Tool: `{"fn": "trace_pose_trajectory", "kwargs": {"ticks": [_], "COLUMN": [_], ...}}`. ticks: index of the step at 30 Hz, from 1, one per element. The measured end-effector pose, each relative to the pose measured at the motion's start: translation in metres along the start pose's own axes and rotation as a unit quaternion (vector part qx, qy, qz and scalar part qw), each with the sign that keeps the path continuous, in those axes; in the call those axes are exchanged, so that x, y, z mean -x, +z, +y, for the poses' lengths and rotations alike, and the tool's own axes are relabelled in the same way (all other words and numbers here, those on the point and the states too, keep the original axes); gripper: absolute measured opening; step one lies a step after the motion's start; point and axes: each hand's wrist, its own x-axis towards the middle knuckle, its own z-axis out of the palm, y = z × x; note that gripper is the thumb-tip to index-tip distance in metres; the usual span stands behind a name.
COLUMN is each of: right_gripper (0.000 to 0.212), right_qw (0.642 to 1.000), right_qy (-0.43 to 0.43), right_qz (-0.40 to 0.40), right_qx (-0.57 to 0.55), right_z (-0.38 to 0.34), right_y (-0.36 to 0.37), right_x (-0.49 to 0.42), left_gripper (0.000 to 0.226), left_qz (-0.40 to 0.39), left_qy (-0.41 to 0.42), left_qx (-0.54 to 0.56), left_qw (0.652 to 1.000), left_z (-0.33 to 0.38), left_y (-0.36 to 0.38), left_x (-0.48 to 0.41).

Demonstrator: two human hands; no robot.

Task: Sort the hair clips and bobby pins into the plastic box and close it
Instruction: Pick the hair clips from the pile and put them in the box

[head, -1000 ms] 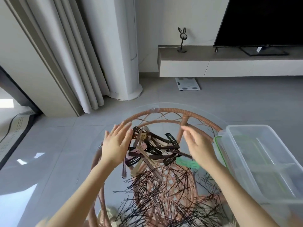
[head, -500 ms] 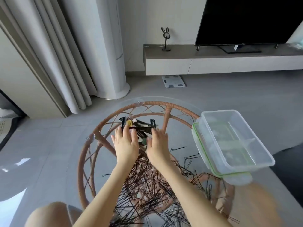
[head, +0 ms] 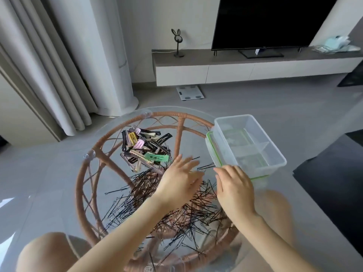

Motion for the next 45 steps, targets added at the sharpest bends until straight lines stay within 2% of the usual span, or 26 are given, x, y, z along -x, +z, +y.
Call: {"fn": "trace_pose_trajectory", "kwargs": {"ticks": [2,5,7,12,16,18,20,23,26,28,30,33,35,39,43,45], "right_gripper": [0.030,0.037,0.043,0.048,0.052,0.046,0.039,0.035,0.037,0.044,0.050,0.055,0.055,0.046,0.053,0.046], "right_qw": [1.000,0.999,0.997,0.994,0.995,0.987,0.975,0.964,0.956,0.948,0.945,0.960,0.963,0.948,0.935,0.920], "right_qy": [0.008,0.034,0.061,0.048,0.007,-0.035,-0.038,-0.004,0.047,0.089,0.094,0.083,0.104,0.141,0.134,0.129], "right_qz": [0.006,-0.022,-0.050,-0.089,-0.091,-0.099,-0.094,-0.033,0.008,-0.022,-0.058,-0.051,-0.038,-0.035,-0.019,-0.029], "right_qx": [0.000,0.016,0.024,0.032,-0.048,-0.121,-0.199,-0.262,-0.291,-0.306,-0.307,-0.264,-0.244,-0.285,-0.328,-0.370], "right_z": [0.010,0.019,0.022,-0.002,-0.026,-0.038,-0.044,-0.027,0.017,0.041,0.045,0.019,-0.004,-0.044,-0.079,-0.090], "right_y": [-0.003,0.003,0.014,0.025,0.025,0.024,0.020,0.007,-0.001,0.001,0.009,0.022,0.028,0.033,0.036,0.035], "right_x": [0.020,0.043,0.051,0.062,0.061,0.060,0.059,0.058,0.064,0.068,0.069,0.067,0.065,0.063,0.058,0.055], "left_gripper": [0.042,0.055,0.055,0.046,0.042,0.046,0.048,0.050,0.054,0.063,0.071,0.077,0.077,0.073,0.053,0.049], "left_qz": [-0.034,-0.105,-0.135,-0.119,-0.093,-0.105,-0.098,-0.046,0.035,0.067,0.054,0.033,0.045,0.090,0.151,0.187], "left_qy": [0.017,-0.032,-0.031,0.013,0.035,0.043,0.041,-0.033,-0.192,-0.304,-0.380,-0.397,-0.406,-0.433,-0.445,-0.445], "left_qx": [-0.022,-0.032,-0.031,0.006,0.040,0.040,0.034,0.025,0.023,0.013,0.016,0.009,0.014,0.042,0.093,0.139], "left_qw": [0.999,0.993,0.990,0.993,0.994,0.993,0.994,0.998,0.981,0.950,0.923,0.917,0.912,0.896,0.878,0.864], "left_z": [0.018,0.022,0.022,0.007,-0.009,-0.015,-0.020,-0.026,-0.035,-0.040,-0.038,-0.023,-0.012,0.009,0.015,0.015], "left_y": [0.017,0.030,0.031,0.024,0.012,0.006,0.000,-0.016,-0.031,-0.034,-0.030,-0.017,-0.007,0.009,0.017,0.014], "left_x": [-0.014,-0.029,-0.034,-0.017,0.001,0.011,0.020,0.043,0.091,0.124,0.143,0.144,0.134,0.105,0.082,0.078]}}
